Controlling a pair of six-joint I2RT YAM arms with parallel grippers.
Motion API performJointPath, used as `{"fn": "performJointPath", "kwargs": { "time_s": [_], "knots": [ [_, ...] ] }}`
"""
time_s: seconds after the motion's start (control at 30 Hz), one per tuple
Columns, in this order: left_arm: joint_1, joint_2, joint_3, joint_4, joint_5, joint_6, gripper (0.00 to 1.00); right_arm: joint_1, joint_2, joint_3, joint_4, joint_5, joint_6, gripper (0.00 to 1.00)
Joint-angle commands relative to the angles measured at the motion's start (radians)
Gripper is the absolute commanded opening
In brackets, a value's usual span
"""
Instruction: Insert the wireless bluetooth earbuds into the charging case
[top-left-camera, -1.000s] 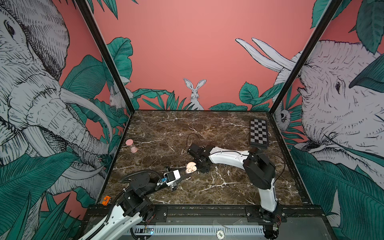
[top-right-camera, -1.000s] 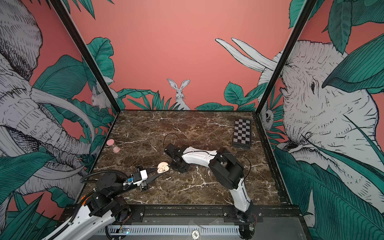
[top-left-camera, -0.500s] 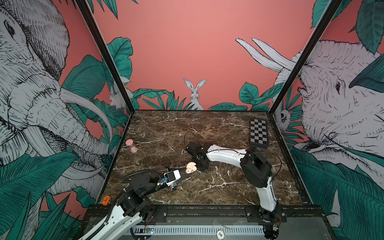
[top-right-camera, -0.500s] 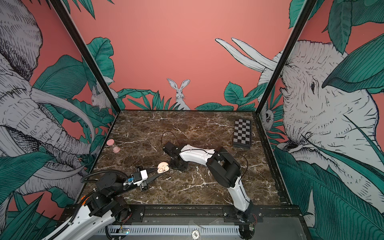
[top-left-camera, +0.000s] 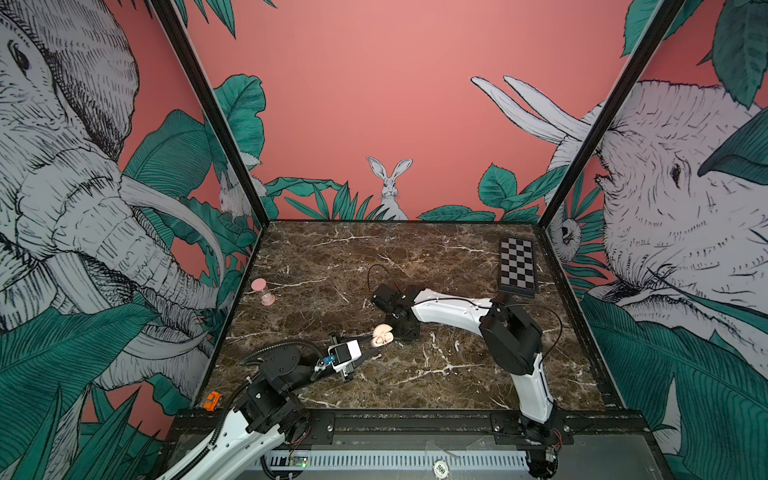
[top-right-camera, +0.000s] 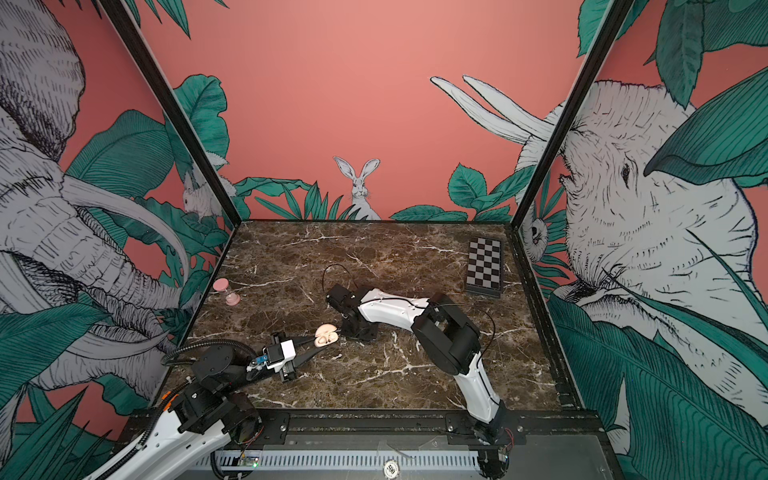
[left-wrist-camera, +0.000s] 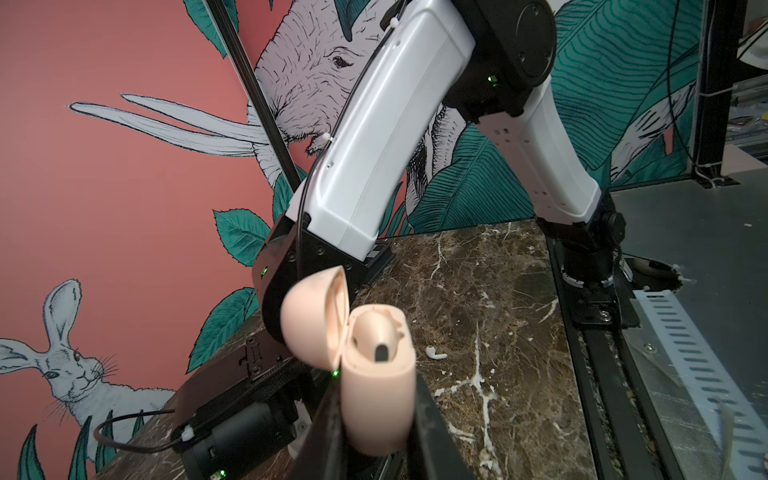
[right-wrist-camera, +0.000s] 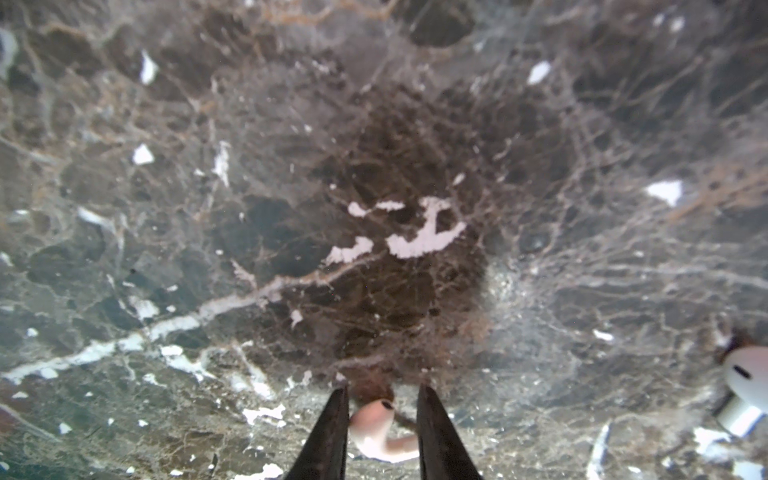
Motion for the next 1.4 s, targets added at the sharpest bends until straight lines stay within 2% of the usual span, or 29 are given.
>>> {"fn": "performJointPath", "kwargs": {
  "time_s": [0.0, 0.47, 0.93, 1.2, 1.37],
  "knots": [
    [-0.005, -0.010, -0.007, -0.004, 0.011, 0.018, 0.00, -0.002, -0.005, -0.024, -0.011, -0.017, 0.002, 0.31],
    [-0.005, -0.004, -0.006, 0.001, 0.014, 0.017, 0.00, 0.021, -0.052, -0.090, 0.035, -0.059, 0.083, 0.37],
    [-0.005, -0.006, -0.007, 0.001, 0.014, 0.019, 0.00, 0.033, -0.080, -0.152, 0.171, -0.140, 0.144, 0.38],
    [-0.005, -0.010, -0.007, -0.005, 0.012, 0.020, 0.00, 0.032, -0.081, -0.046, -0.031, 0.020, 0.044, 0.39],
    [-0.006, -0.008, -0.007, -0.006, 0.014, 0.020, 0.00, 0.028, -0.079, -0.015, -0.062, 0.050, 0.013, 0.39]
  ]
}}
